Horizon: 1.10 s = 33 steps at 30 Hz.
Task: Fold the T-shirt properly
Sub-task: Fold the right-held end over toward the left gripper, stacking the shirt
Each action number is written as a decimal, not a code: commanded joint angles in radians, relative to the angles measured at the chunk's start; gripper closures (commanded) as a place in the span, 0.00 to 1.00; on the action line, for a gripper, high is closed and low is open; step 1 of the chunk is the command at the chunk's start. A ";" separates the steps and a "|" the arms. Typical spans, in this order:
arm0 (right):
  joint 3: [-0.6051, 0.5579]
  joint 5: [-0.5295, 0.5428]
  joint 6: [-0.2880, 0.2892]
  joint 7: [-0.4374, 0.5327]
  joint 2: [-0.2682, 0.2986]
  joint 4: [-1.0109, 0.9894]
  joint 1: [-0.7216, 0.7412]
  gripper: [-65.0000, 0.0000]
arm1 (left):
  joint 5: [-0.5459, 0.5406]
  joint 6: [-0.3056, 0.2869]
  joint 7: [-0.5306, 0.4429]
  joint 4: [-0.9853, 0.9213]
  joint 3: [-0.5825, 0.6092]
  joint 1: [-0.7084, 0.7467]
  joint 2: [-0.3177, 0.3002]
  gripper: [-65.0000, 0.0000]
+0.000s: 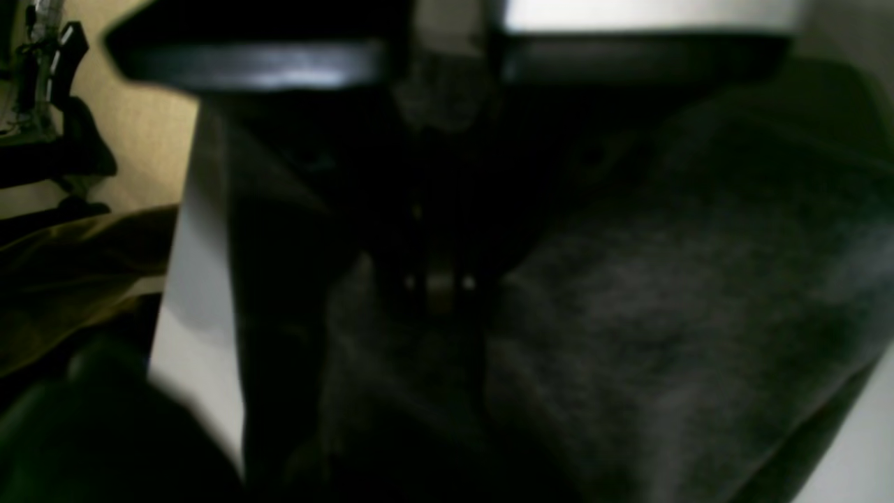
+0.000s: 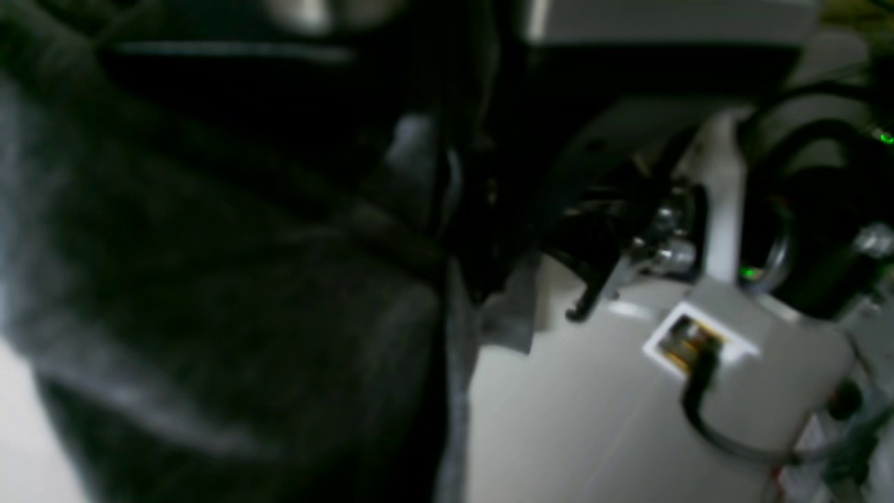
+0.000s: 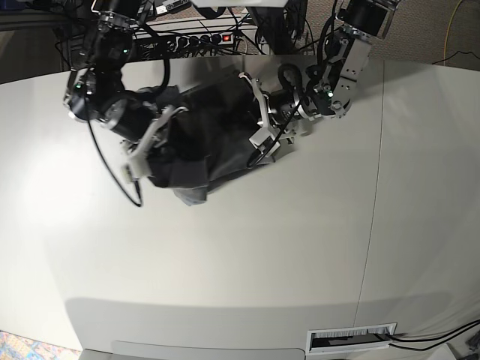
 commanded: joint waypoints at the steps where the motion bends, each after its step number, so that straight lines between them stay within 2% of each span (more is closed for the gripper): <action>1: -0.034 -0.009 0.002 0.047 0.001 0.017 0.014 1.00 | 0.066 0.023 0.086 0.001 0.005 0.009 -0.008 1.00; 4: -0.134 -0.090 0.002 0.082 0.001 0.017 0.019 1.00 | 0.066 0.023 0.086 0.011 0.005 0.009 -0.008 1.00; 8: -0.242 -0.137 0.002 0.087 0.001 0.017 0.022 1.00 | 0.066 0.023 0.097 0.029 0.005 0.009 -0.009 1.00; 11: -0.282 -0.214 0.002 0.116 0.001 0.017 0.024 0.66 | 0.067 0.023 0.135 0.054 0.005 0.009 -0.009 1.00; 12: -0.282 -0.226 0.002 0.125 0.001 0.017 0.024 0.59 | 0.067 0.023 0.147 0.066 0.005 0.009 -0.009 1.00; 17: -0.243 -0.288 0.002 0.154 0.001 0.017 0.037 0.58 | 0.071 0.024 0.161 0.136 0.005 0.009 -0.034 1.00; 20: -0.195 -0.277 0.002 0.154 0.001 0.019 0.058 0.58 | 0.088 0.066 0.199 0.194 0.005 0.008 -0.063 1.00; 24: -0.155 -0.089 0.002 0.157 0.000 0.019 0.078 0.58 | 0.117 0.134 0.198 0.253 0.003 0.009 -0.104 1.00; 27: -0.159 -0.086 0.002 0.145 -0.013 0.018 0.092 0.58 | 0.116 0.139 0.200 0.267 0.003 0.009 -0.116 1.00; 29: -0.172 -0.136 0.002 0.148 -0.013 0.018 0.091 0.58 | 0.115 0.140 0.206 0.267 0.003 0.009 -0.116 1.00; 33: -0.243 -0.390 0.002 0.209 -0.013 0.006 0.091 0.58 | 0.085 0.139 0.206 0.267 0.004 0.009 -0.115 1.00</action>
